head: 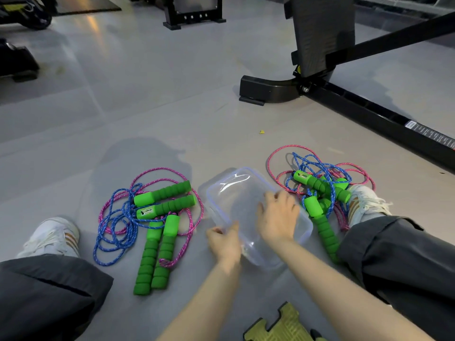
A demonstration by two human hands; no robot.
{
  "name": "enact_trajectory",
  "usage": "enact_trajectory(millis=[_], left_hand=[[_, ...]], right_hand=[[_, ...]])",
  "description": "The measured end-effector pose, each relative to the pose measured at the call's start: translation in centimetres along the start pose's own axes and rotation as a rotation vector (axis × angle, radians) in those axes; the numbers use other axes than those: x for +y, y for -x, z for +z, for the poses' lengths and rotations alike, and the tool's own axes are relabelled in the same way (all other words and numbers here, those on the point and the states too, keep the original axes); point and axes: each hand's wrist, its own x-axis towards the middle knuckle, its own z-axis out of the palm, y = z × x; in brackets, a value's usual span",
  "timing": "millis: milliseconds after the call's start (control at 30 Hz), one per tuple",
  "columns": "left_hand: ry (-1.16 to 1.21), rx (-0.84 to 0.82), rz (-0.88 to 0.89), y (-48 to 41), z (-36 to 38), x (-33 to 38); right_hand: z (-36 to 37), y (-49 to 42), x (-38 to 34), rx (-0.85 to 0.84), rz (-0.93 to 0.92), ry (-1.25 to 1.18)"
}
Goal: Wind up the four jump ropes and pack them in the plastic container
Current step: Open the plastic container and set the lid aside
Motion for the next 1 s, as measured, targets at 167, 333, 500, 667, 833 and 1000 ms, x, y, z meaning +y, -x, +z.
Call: enact_trajectory(millis=[167, 333, 500, 667, 833, 1000], left_hand=[[-0.338, 0.1, 0.423, -0.4, -1.8, 1.9], [-0.587, -0.111, 0.566, -5.8, -4.2, 4.5], [-0.275, -0.308, 0.294, -6.4, -6.2, 5.1], [-0.071, -0.465, -0.068, -7.9, -8.4, 5.5], [-0.033, -0.554, -0.234, -8.9, -9.9, 4.9], [0.06, -0.471, -0.145, -8.1, -9.8, 4.4]], right_hand=[[2.6, 2.2, -0.4, -0.147, -0.116, 0.193], [2.2, 1.3, 1.7, -0.256, -0.418, 0.191], [1.0, 0.0, 3.8, -0.316, -0.699, -0.006], [0.7, -1.0, 5.0, 0.064, 0.105, -0.377], [0.1, -2.1, 6.4, -0.398, 0.544, -0.97], [1.1, -1.8, 6.9, -0.368, 0.542, -1.087]])
